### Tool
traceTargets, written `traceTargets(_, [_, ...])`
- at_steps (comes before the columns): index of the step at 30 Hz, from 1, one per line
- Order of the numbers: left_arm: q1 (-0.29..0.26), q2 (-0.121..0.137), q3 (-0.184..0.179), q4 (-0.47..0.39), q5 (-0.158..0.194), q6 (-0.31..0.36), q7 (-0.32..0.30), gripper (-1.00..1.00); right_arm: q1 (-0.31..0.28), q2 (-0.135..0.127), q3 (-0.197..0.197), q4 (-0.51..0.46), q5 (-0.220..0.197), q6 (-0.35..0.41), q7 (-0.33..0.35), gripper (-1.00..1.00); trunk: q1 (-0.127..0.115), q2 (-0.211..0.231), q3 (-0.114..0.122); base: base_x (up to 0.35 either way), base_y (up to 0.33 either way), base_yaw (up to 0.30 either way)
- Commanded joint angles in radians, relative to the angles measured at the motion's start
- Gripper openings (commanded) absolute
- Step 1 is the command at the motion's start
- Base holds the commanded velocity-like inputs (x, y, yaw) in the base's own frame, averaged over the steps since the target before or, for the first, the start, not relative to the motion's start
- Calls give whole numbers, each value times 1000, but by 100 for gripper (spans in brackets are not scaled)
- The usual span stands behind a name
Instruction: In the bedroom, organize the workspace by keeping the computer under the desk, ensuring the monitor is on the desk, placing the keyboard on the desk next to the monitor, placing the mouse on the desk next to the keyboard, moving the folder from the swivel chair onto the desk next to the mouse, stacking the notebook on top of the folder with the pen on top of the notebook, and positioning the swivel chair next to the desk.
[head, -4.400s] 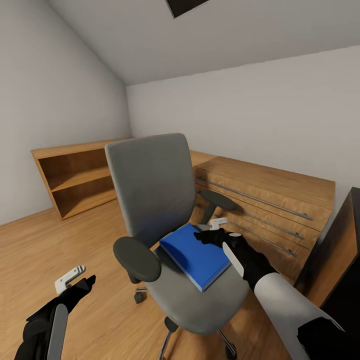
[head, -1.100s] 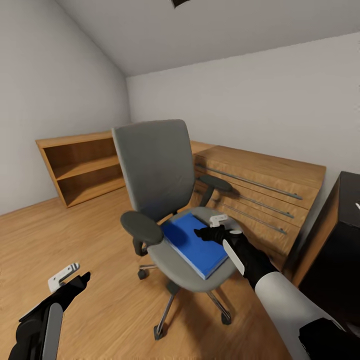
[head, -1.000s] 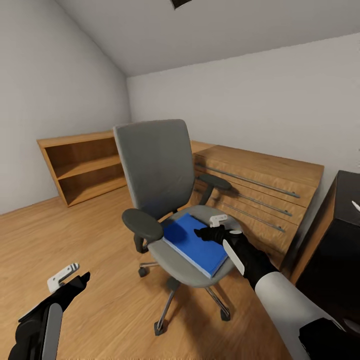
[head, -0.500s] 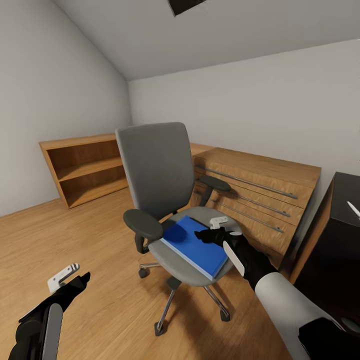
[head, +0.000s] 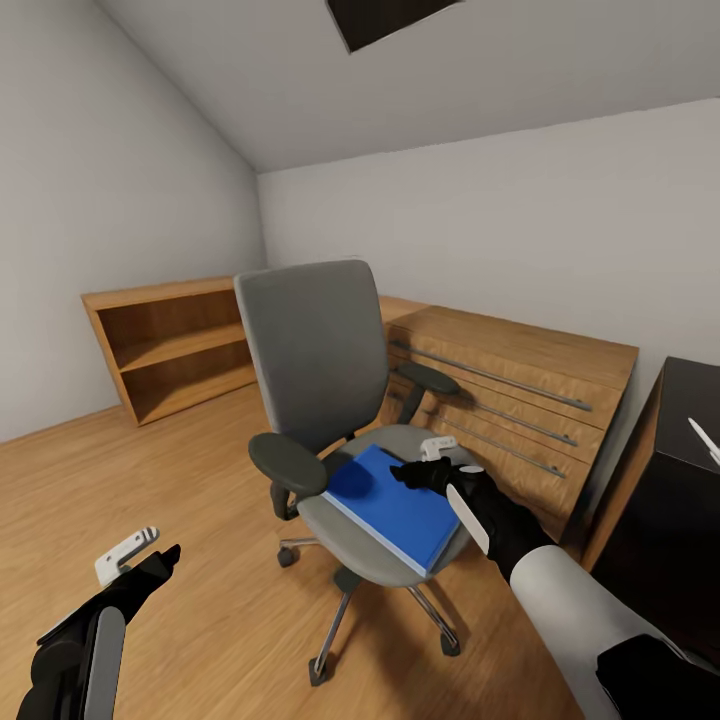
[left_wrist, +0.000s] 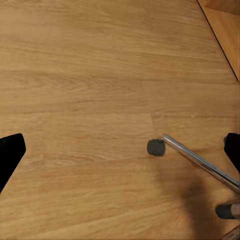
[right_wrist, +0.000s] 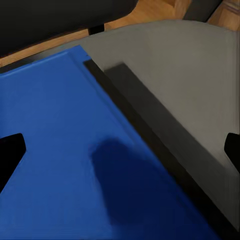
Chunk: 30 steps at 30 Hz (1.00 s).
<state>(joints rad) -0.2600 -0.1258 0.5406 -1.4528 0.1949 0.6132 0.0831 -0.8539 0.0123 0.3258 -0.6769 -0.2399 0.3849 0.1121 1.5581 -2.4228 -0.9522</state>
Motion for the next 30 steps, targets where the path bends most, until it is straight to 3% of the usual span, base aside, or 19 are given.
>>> traceTargets(1, [-1, 0, 1, -1, 11, 5, 7, 100, -1, 0, 1, -1, -3, 5, 0, 100, 0, 0, -1, 0, 0, 0])
traceTargets(19, [-1, 1, 1, -1, 11, 4, 7, 100, -1, -2, 1, -1, -4, 5, 1, 100, 0, 0, -1, 5, 0, 0])
traceTargets(30, [-1, 1, 2, -1, 11, 4, 7, 100, -1, 1, 3, -2, -4, 4, 2, 100, 0, 0, -1, 157, 0, 0])
